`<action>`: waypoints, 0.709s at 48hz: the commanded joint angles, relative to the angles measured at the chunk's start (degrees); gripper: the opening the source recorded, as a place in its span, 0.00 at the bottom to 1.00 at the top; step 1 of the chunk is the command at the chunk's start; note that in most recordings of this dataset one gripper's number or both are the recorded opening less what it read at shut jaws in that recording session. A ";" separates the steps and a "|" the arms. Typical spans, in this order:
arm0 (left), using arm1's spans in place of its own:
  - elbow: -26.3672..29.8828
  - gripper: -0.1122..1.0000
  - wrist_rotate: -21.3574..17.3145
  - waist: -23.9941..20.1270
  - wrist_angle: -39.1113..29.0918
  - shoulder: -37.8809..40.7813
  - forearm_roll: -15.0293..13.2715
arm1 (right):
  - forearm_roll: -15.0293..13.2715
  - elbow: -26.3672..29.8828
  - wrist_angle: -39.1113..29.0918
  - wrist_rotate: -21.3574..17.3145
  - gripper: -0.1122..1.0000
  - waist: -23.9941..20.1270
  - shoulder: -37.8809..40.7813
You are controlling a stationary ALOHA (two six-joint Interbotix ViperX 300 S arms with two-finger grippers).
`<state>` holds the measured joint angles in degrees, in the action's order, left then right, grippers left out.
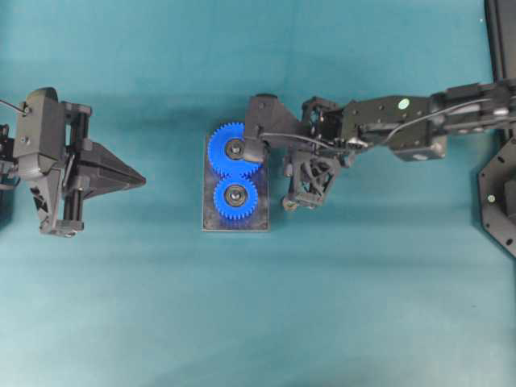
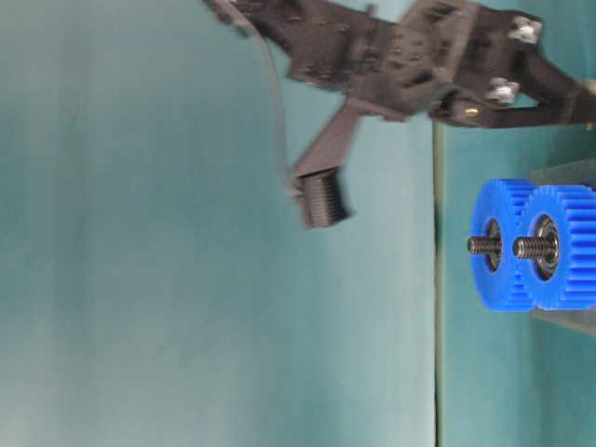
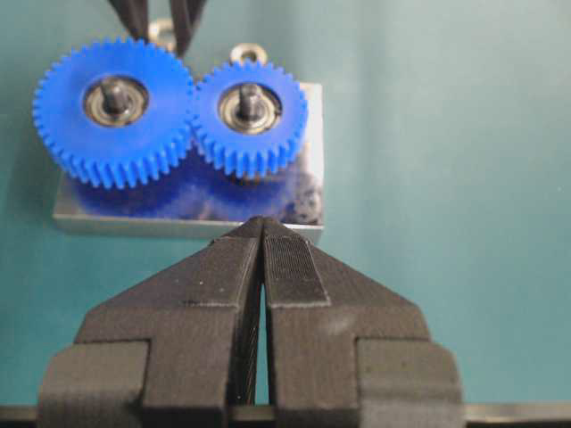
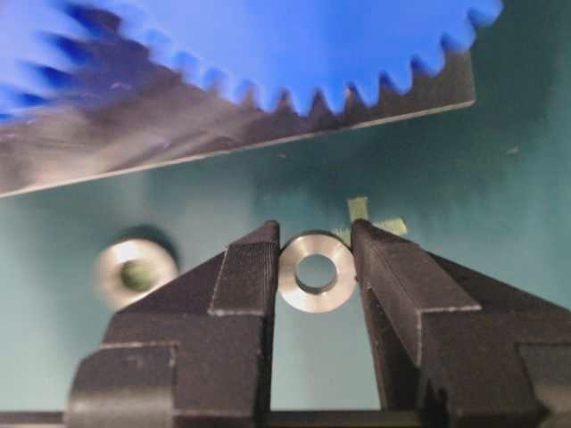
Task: Insert the washer onto the shaft.
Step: 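Carry the washer left and lower it onto the upper gear's shaft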
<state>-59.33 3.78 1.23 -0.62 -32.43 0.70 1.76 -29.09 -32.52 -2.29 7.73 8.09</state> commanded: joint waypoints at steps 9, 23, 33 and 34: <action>-0.09 0.10 0.09 0.09 1.93 -0.18 0.09 | -0.26 9.84 -7.73 0.62 0.36 -0.18 -2.37; -0.70 0.10 0.18 0.09 3.60 -0.18 0.18 | -0.35 17.84 -8.88 2.81 0.36 -0.97 0.26; -1.41 0.10 0.62 0.09 3.60 -0.18 0.09 | -0.35 20.21 -10.11 4.57 0.36 -0.97 3.25; -1.41 0.10 0.62 0.09 3.60 -0.18 0.18 | -0.35 20.39 -10.11 4.57 0.36 -0.88 3.52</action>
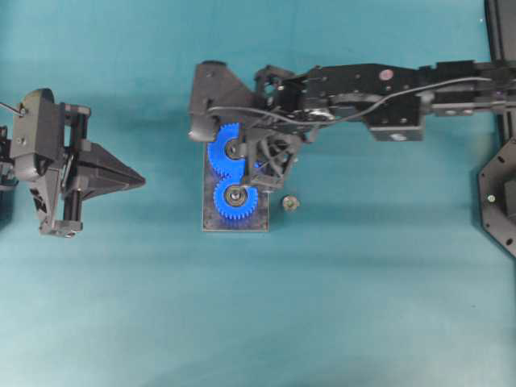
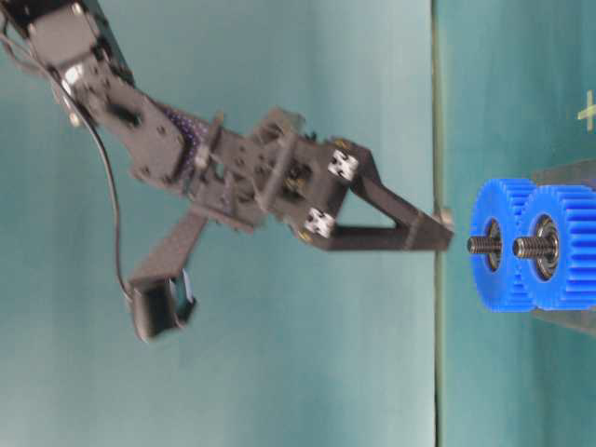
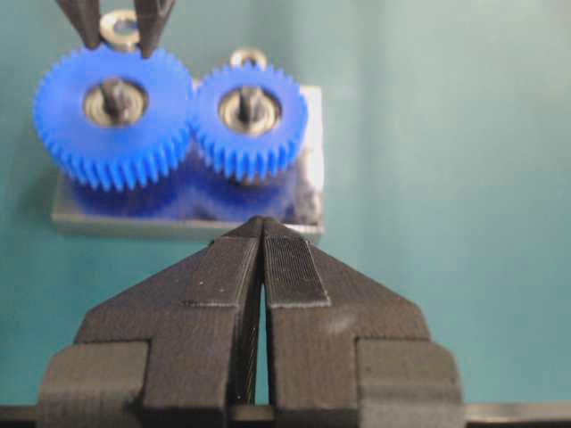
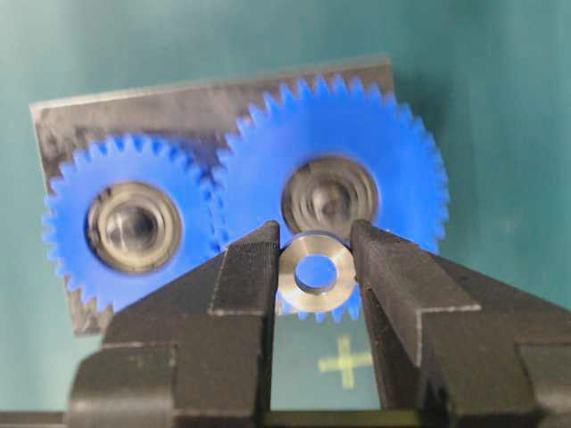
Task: Insert the washer onto the shaft.
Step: 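Carry the washer left and lower it onto the upper gear's shaft, then open the right gripper and move it to the lower washer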
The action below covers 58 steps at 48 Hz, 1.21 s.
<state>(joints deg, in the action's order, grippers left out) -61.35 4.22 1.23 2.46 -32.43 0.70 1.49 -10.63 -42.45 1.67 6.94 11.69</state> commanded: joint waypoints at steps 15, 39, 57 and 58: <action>0.35 0.10 0.18 0.26 -0.79 0.44 0.09 | -0.44 3.78 -0.26 2.37 0.36 0.53 3.34; 0.35 0.10 0.18 0.35 -0.79 0.35 0.09 | -0.44 3.96 -1.67 2.64 0.36 0.97 3.87; 0.26 0.10 0.26 0.35 -0.70 0.35 0.18 | -0.44 4.75 -1.76 2.37 0.36 1.32 3.96; 0.35 0.10 0.26 0.35 -0.70 0.35 0.09 | -0.44 5.01 -1.85 2.37 0.36 1.41 3.87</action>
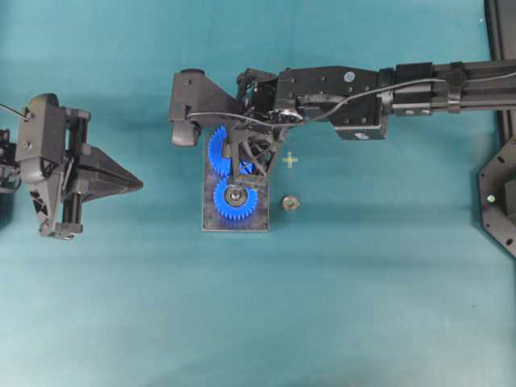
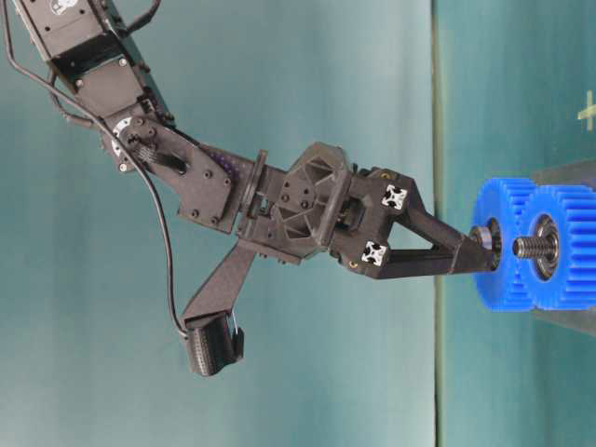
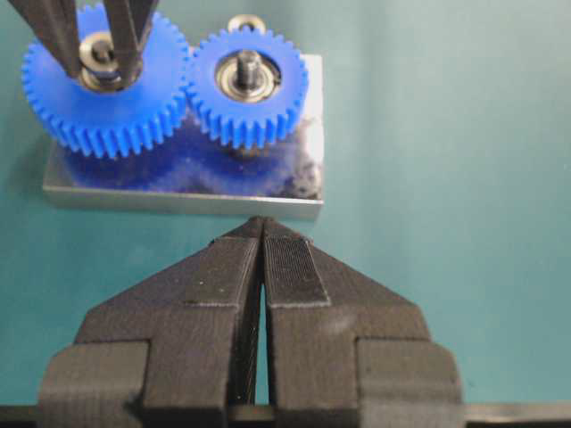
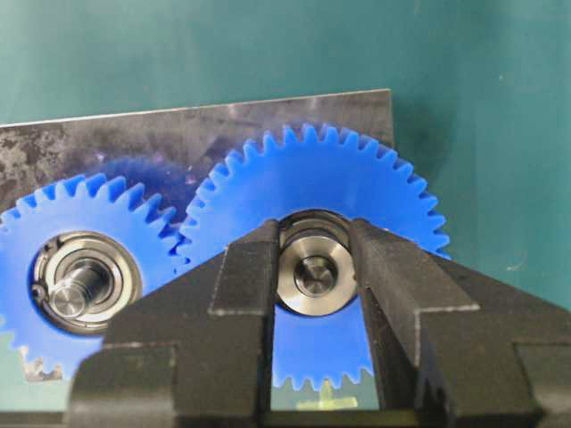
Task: Insert the washer onto the shaft.
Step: 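Open the right gripper and move it to the lower washer, then lower the right gripper and pinch the lower silver washer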
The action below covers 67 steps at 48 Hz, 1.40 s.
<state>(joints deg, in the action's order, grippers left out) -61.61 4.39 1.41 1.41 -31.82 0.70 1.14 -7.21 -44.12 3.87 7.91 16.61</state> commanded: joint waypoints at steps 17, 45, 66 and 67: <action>0.62 0.10 0.18 0.18 0.35 -0.53 0.09 | 0.18 3.25 -2.37 -1.93 0.90 0.70 -4.66; 0.53 0.10 0.09 0.18 0.35 -0.62 0.09 | 0.88 -12.92 -4.31 -9.40 0.85 -5.36 -14.94; 0.88 0.10 0.09 0.18 0.35 -0.62 0.09 | 1.05 -21.62 9.49 -13.80 0.83 -8.35 -9.14; 0.88 0.10 0.09 0.18 0.35 -0.62 0.09 | 0.97 -21.53 9.76 -13.80 0.83 -8.26 -8.79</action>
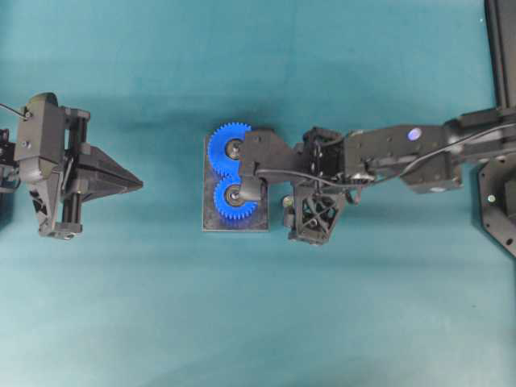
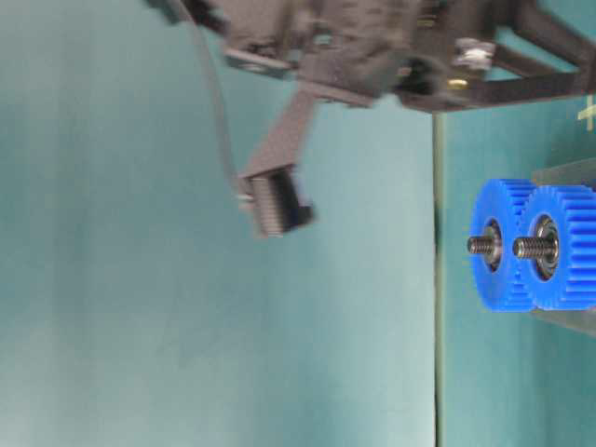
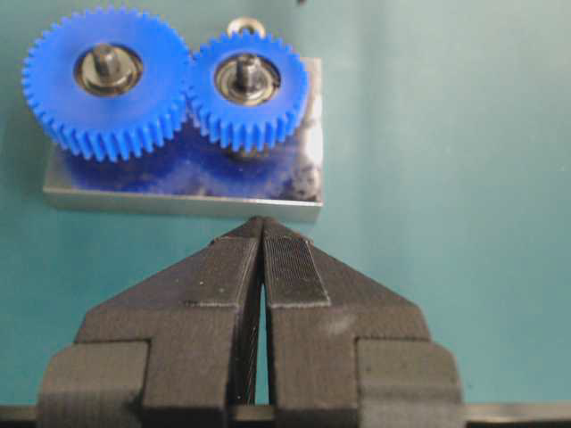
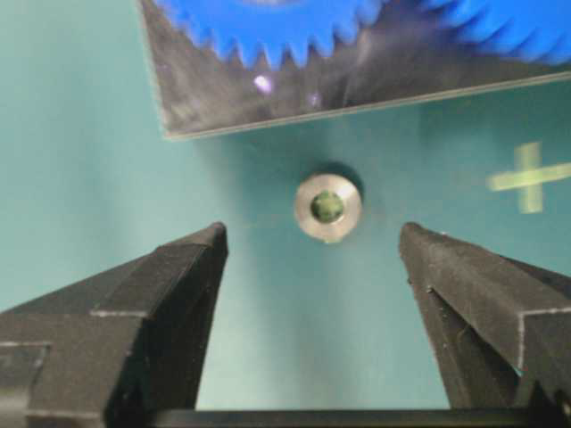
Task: Insert the washer onto the shaft.
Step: 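Lower the right gripper and pinch the lower silver washer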
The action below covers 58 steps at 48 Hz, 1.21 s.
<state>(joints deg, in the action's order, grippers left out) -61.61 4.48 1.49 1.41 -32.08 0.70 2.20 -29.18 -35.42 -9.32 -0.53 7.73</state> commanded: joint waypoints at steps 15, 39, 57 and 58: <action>1.05 0.10 0.09 0.00 0.35 -0.18 0.18 | -0.18 0.18 2.20 -0.53 0.82 0.62 3.16; 0.97 0.10 0.09 0.09 0.35 0.00 0.09 | -0.18 0.00 3.43 -0.62 0.72 0.53 4.75; 0.79 0.10 0.09 0.09 0.35 0.00 0.09 | -0.18 -0.09 3.43 -0.26 0.54 -0.44 4.57; 0.79 0.10 0.09 0.09 0.35 0.00 0.09 | -0.18 -0.09 3.34 -0.35 0.53 -0.44 4.48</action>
<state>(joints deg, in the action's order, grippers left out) -61.61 4.48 1.49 1.41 -31.82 0.70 1.85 -29.44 -32.26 -9.49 0.35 12.48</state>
